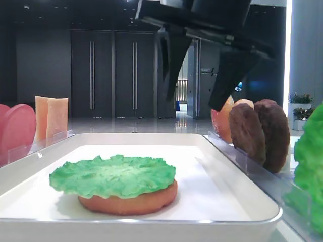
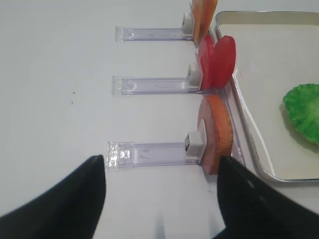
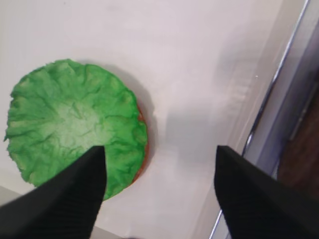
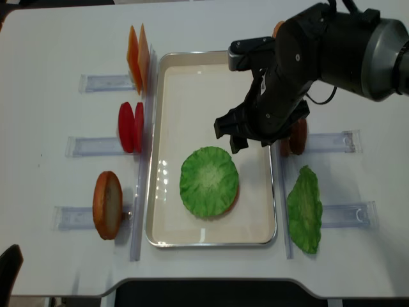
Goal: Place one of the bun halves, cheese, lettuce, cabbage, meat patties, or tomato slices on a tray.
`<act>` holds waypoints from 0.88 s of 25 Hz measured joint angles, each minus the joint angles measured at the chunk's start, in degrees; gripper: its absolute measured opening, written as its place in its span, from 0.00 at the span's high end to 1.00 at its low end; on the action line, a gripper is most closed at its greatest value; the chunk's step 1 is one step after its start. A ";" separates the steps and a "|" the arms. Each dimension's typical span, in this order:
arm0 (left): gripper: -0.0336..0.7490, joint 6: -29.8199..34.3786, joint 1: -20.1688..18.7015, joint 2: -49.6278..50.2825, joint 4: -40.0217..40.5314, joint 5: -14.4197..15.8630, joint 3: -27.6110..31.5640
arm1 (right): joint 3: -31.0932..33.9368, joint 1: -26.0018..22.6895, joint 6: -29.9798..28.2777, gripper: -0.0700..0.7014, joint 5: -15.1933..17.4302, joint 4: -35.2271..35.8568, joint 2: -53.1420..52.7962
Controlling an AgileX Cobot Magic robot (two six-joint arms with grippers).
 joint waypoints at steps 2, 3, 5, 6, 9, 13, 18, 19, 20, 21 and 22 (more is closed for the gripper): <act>0.27 0.00 0.00 0.00 0.00 0.00 0.00 | -1.76 0.00 0.52 0.33 2.11 -0.90 -0.94; 0.27 0.00 0.00 0.00 0.00 0.00 0.00 | -2.61 0.00 0.65 0.33 3.13 -1.37 -1.31; 0.27 0.00 0.00 0.00 0.00 0.00 0.00 | -3.81 0.00 0.73 0.33 5.09 -2.61 -1.82; 0.27 0.00 0.00 0.00 0.00 0.00 0.00 | -4.42 0.00 0.77 0.33 6.27 -3.44 -2.03; 0.27 0.00 0.00 0.00 0.00 0.00 0.00 | -6.35 -0.64 0.84 0.33 10.16 -5.02 -2.14; 0.27 0.00 0.00 0.00 0.00 0.00 0.00 | -8.12 -3.92 0.84 0.33 14.80 -5.40 -2.14; 0.27 0.00 0.00 0.00 0.00 0.00 0.00 | -8.31 -9.51 -0.72 0.33 17.91 -6.16 -3.28; 0.27 0.00 0.00 0.00 0.00 0.00 0.00 | -8.31 -10.86 -1.01 0.33 18.08 -6.24 -3.89; 0.27 0.31 0.00 0.00 0.00 0.00 0.00 | -8.31 -12.30 -1.10 0.33 18.20 -6.36 -4.59; 0.27 0.59 0.00 0.00 0.00 0.00 0.00 | -8.31 -13.81 -1.22 0.33 18.47 -6.75 -5.36; 0.27 0.79 0.00 0.00 0.00 0.00 0.00 | -8.31 -15.10 -1.35 0.33 18.83 -7.29 -6.01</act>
